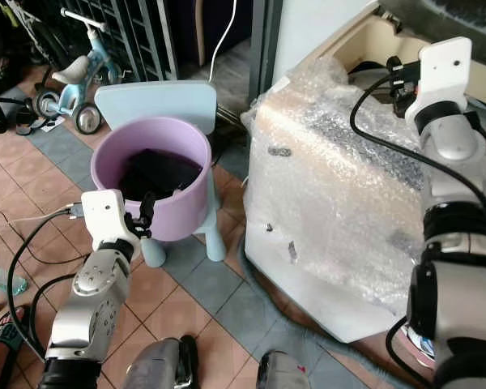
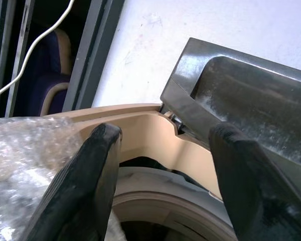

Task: Clothes washing

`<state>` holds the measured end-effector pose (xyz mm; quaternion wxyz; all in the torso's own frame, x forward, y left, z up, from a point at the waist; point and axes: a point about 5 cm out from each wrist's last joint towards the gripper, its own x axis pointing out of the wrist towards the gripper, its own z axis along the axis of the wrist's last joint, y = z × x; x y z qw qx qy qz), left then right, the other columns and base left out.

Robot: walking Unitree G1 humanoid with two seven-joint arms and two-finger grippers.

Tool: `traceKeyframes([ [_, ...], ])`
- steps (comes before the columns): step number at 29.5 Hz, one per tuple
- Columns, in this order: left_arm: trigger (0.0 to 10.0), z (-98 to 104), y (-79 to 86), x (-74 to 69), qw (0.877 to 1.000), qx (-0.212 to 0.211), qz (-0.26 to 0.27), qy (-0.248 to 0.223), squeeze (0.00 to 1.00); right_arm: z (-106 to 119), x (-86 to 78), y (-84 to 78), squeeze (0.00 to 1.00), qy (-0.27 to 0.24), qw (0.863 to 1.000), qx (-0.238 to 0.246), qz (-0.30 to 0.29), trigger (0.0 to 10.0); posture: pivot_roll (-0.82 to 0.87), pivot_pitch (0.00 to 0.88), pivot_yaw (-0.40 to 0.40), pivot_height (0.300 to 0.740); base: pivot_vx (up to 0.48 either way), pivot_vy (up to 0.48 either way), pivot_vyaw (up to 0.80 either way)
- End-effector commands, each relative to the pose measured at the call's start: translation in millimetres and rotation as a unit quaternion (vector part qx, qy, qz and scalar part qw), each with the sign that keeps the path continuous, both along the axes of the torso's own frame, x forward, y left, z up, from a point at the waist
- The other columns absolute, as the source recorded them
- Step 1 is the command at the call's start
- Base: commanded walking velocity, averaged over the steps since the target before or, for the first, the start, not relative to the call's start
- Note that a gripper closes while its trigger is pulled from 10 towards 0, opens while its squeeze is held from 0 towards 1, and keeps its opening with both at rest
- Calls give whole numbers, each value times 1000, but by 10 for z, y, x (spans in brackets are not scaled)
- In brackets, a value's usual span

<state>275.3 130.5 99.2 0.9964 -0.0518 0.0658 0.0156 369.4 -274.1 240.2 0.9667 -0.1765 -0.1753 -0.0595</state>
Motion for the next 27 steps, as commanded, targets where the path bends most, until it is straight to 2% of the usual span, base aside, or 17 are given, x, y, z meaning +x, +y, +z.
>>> traceKeyframes([
  [1, 10000, 6, -50, 14, 1000, 1, -5, -6, 0, -1, -59, 30, 1000, -30, 999, 9, -11, 10000, -10, 63, 23, 740, 0, 0, 0],
  [3, 10000, 12, -57, 28, 1000, 1, 0, -7, 0, -43, -105, 98, 1000, -36, 999, 2, -7, 10000, -18, 54, 28, 740, 0, 0, 0],
  [4, 10000, 15, -64, 42, 1000, 8, 1, -8, 0, -91, -159, 188, 1000, -41, 999, -12, -1, 10000, -24, 48, 31, 740, 0, 0, 0],
  [5, 10000, 15, -64, 42, 1000, 8, 1, -8, 0, -91, -159, 188, 1000, -41, 999, -12, -1, 10000, -24, 48, 31, 740, 0, 0, 0],
  [8, 10000, -9, -88, 51, 1000, 3, -4, -5, 0, -236, -277, 381, 1000, -34, 999, -26, 24, 10000, -49, 31, 41, 740, 0, 0, 0],
  [10, 10000, -24, -111, 50, 1000, -4, -9, -1, 0, -271, -326, 446, 1000, -34, 999, -34, 25, 10000, -52, 31, 43, 740, 0, 0, 0],
  [12, 10000, -27, -116, 49, 1000, -7, -11, -1, 0, -278, -345, 462, 1000, -34, 999, -34, 21, 10000, -56, 28, 43, 740, 0, 0, 0],
  [13, 10000, -18, -127, 51, 1000, -3, -16, -6, 0, -287, -400, 499, 949, -36, 999, -13, 12, 10000, -61, 28, 43, 740, 0, 0, -788],
  [14, 10000, -8, -128, 58, 1000, -2, -15, -9, 0, -308, -444, 540, 251, -33, 999, -6, 11, 10000, -64, 30, 41, 740, 0, 0, -781],
  [15, 10000, -1, -125, 63, 1000, -3, -15, -10, 0, -330, -459, 561, 0, -29, 999, -2, 13, 10000, -66, 33, 41, 740, 0, 0, -781],
  [20, 10000, 34, -126, 98, 1000, -12, -18, -15, 0, -470, -564, 642, 0, 0, 1000, 14, 16, 10000, -67, 42, 41, 740, 0, 0, -781],
  [27, 10000, 42, -149, 104, 999, -12, -29, -18, 0, -504, -645, 681, 0, 25, 999, 23, 15, 10000, -77, 53, 44, 740, 0, 367, -781],
])
